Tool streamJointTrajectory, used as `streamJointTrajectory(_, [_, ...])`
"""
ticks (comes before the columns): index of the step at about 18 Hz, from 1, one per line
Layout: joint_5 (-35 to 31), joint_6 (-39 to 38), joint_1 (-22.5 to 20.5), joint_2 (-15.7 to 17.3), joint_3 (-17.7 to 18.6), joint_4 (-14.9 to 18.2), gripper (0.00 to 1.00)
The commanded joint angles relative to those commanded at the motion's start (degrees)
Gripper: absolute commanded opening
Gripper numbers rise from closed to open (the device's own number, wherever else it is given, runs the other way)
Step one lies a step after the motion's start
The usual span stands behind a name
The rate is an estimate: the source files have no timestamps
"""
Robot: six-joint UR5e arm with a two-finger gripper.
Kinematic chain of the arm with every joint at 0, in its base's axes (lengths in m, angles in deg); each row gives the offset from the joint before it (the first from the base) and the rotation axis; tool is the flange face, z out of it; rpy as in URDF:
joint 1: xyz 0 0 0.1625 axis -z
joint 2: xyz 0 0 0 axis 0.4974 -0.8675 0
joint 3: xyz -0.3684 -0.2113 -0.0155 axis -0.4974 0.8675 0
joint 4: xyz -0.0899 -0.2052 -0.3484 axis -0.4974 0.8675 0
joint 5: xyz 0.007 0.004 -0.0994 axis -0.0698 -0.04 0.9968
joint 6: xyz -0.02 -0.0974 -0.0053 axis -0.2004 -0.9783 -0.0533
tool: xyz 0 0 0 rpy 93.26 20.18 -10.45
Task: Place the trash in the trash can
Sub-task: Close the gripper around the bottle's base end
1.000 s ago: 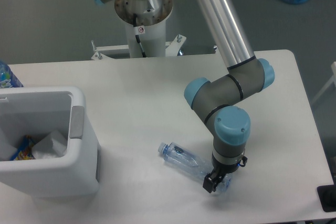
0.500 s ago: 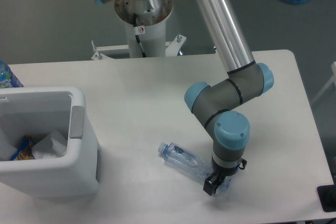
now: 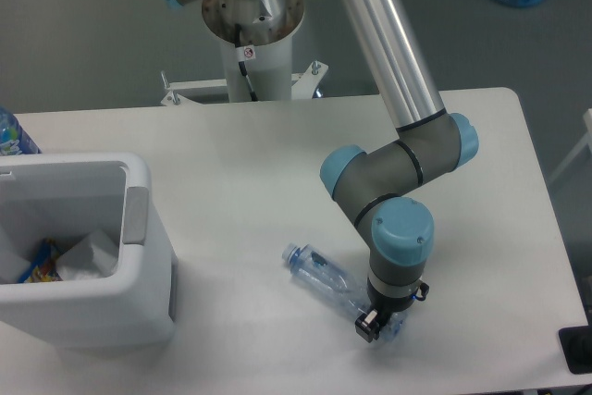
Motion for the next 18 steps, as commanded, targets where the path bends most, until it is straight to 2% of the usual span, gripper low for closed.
streamJointTrajectory(8, [0.0,0.09,0.0,0.17,0.35,0.0,0.61])
streamJointTrajectory(15, [-0.09,0.26,0.09,0.26,0.44,0.09,0.59])
streamJointTrajectory(18, [-0.09,0.61,0.18,1.84,1.14,0.09,0.59])
